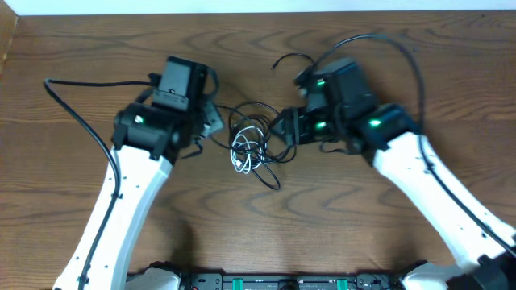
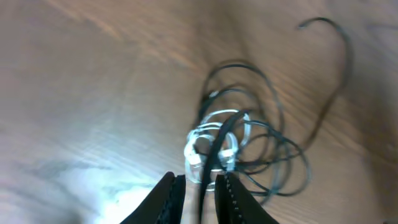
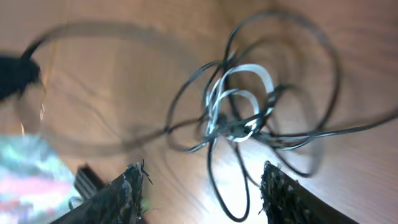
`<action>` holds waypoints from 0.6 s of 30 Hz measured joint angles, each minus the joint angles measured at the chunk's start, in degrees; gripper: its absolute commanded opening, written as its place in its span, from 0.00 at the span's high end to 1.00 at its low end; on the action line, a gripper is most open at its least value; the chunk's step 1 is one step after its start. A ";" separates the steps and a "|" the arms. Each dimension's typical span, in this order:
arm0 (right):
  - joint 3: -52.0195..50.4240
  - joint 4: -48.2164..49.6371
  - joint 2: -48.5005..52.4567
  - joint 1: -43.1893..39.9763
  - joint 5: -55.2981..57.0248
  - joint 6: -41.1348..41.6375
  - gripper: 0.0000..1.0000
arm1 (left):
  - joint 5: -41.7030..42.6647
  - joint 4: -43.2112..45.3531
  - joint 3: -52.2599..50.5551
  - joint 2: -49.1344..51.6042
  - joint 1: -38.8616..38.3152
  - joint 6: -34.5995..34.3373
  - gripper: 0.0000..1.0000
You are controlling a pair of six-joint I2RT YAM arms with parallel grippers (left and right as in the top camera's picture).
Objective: Untangle cables
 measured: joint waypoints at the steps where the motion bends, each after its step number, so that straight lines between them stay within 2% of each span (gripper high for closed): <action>1: 0.00 0.37 1.03 1.11 -0.17 -0.17 0.40 | 0.35 -0.61 0.00 0.50 1.44 -0.15 0.68; 4: 0.00 2.67 3.82 3.89 -0.48 -0.52 0.39 | 1.49 -1.92 -0.02 1.42 4.37 -0.46 0.67; 7: 0.00 5.07 7.06 7.02 -0.72 -0.81 0.37 | 2.62 -2.75 -0.02 1.75 6.10 -0.37 0.53; 8: 0.00 5.92 8.24 8.15 -0.68 -0.83 0.36 | 2.95 -3.06 -0.02 1.75 6.40 -0.66 0.52; 18: 0.00 6.93 17.99 12.22 8.66 2.05 0.39 | 3.41 -3.65 -0.04 1.75 7.85 -0.87 0.48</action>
